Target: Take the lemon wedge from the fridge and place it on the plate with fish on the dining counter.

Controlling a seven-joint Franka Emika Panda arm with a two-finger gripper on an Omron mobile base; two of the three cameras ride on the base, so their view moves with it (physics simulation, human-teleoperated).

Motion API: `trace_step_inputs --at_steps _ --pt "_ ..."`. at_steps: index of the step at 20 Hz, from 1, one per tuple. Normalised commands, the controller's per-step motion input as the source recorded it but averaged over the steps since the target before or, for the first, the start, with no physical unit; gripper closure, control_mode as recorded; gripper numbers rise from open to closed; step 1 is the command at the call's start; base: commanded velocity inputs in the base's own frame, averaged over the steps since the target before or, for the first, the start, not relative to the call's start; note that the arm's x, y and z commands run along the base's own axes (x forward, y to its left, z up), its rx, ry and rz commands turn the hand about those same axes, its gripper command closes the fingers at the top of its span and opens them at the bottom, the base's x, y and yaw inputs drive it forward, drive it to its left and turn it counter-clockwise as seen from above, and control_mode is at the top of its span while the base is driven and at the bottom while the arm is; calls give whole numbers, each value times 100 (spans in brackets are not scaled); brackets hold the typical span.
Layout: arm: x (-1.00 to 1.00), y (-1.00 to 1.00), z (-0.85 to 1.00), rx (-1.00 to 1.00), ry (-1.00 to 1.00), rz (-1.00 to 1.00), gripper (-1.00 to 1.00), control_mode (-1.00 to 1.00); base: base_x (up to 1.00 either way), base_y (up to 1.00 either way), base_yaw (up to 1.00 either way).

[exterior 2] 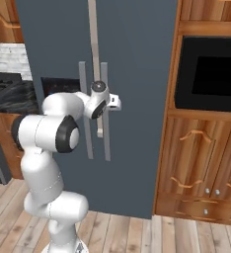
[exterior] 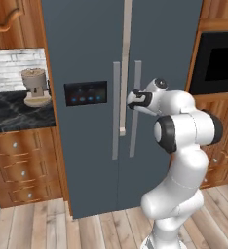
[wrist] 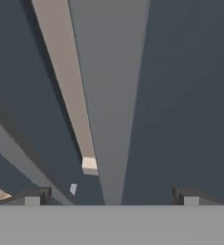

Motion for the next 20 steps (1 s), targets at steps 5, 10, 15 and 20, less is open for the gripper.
trace_step_inputs --at_steps 5,10,15,20 --pt "43 0 -17 2 0 0 -100 -100 0 0 0" --pt "38 0 -23 2 -2 0 -100 -100 0 0 0" --pt "35 0 -21 0 -6 0 -100 -100 0 0 0" --pt "31 0 -17 0 -6 0 100 -100 0 0 0"
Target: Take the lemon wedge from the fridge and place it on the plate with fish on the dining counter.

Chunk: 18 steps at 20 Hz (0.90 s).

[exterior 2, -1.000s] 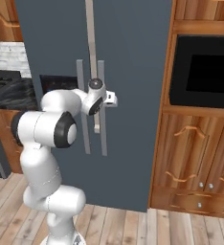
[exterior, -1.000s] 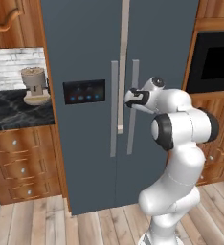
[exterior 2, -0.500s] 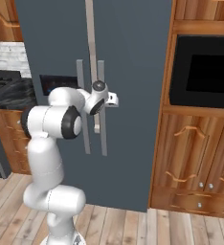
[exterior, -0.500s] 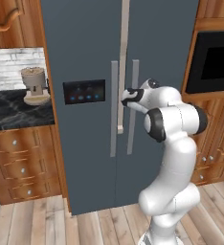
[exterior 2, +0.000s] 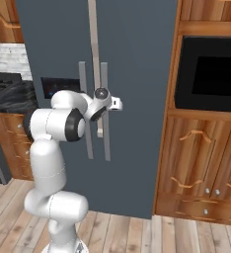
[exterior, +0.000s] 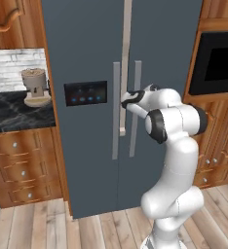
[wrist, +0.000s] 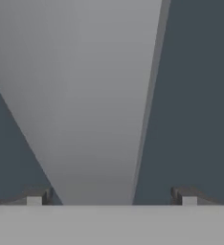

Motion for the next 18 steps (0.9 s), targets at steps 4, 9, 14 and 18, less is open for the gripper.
trace_step_inputs --at_steps 4,9,14,18 --pt "13 0 -5 0 -1 0 100 -100 0 0 0" --pt "0 0 0 0 0 0 100 -100 0 0 0" --pt "-2 0 0 0 0 0 100 -100 0 0 0" --pt "-55 -8 0 0 -2 0 100 -100 0 0 0"
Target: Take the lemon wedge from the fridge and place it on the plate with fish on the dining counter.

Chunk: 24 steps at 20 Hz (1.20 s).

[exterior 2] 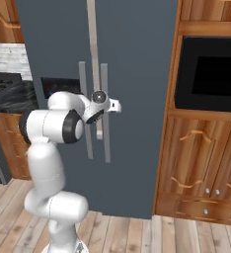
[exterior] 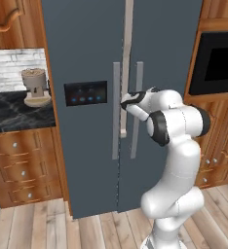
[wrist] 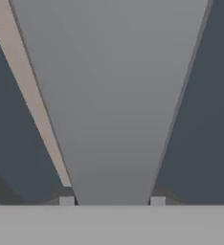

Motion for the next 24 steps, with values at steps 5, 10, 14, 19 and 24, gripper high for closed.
trace_step_inputs --at_steps 5,10,14,19,24 --pt "-90 -28 0 0 -9 0 100 -100 0 0 0" --pt "-95 -36 0 0 -9 0 100 -100 0 0 0" --pt "-99 -38 4 0 -9 -3 -100 -100 0 0 0" --pt "-84 -5 75 0 -1 -8 -100 -100 0 0 0" --pt "-48 0 100 -4 1 -3 -100 -100 0 0 0"
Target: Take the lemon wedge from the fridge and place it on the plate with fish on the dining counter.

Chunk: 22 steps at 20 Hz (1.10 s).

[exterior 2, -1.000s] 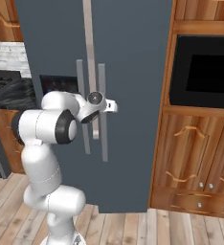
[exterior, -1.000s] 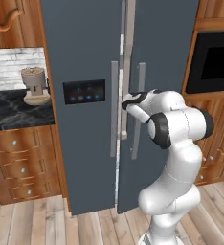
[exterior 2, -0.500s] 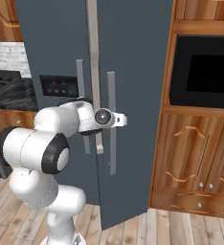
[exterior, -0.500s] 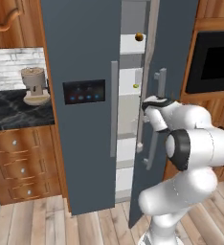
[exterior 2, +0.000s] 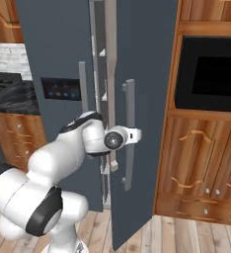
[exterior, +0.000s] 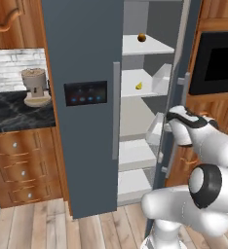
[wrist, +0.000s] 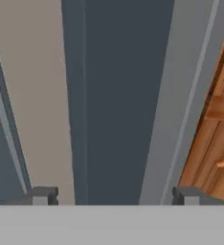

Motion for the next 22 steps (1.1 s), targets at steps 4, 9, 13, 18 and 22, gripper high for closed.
trace_step_inputs --at_steps 4,9,13,18,22 --pt "-47 0 100 -5 4 0 -100 -100 0 0 0" --pt "-19 0 100 -2 11 -2 -100 -100 0 0 0" --pt "-12 -1 100 0 18 -5 -100 -100 0 0 0" --pt "-99 4 95 0 15 -7 -100 -100 0 0 0" --pt "-63 64 23 -12 -3 -14 -100 -100 0 0 0"
